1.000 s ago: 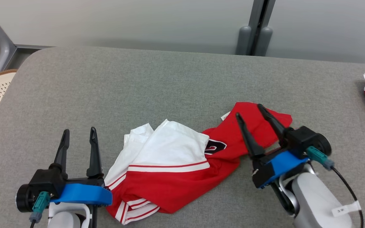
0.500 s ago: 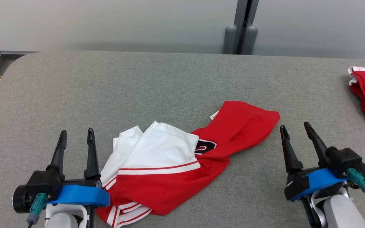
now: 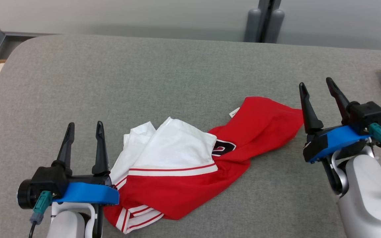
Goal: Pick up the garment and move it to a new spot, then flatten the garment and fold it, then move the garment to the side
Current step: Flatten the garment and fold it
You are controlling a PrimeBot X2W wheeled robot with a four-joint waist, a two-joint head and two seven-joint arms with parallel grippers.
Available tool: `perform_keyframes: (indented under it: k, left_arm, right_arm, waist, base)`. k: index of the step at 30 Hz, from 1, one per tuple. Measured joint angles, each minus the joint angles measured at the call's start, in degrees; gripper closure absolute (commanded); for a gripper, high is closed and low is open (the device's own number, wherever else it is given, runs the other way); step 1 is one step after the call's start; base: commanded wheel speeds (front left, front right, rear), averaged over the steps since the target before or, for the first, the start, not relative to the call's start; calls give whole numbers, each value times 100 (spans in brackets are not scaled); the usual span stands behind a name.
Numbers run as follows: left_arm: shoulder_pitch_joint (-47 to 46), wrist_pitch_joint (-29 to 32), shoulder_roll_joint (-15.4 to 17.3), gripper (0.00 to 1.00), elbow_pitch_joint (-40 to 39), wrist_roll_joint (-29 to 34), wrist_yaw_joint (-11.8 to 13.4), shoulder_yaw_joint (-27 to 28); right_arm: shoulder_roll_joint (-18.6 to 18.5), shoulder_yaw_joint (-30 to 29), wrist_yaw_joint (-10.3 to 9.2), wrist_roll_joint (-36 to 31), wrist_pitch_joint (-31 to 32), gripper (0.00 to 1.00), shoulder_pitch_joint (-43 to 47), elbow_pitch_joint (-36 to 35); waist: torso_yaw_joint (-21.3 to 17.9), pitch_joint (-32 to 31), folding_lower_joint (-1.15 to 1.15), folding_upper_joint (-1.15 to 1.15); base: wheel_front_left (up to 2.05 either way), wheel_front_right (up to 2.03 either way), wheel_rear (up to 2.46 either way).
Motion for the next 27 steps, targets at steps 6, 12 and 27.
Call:
perform_keyframes:
  k: [6,12,27]
  left_arm:
    - [-65,-1,0,0,1,-97,78,-134]
    - [-92,0,0,0,-1,-152,119,-179]
    - [-158,0,0,0,27,-196,145,-288]
  right_arm:
    - [-108,-137,0,-113,10,0,-168,781]
    - [-119,-286,0,-166,-86,0,-223,1613]
    - [23,-234,0,-101,-368,100,-676,3090]
  waist:
    - [179,132,0,0]
    - [295,220,0,0]
    - [393,243,0,0]
  base:
    - [0,0,0]
    - [0,0,0]
    - [0,0,0]
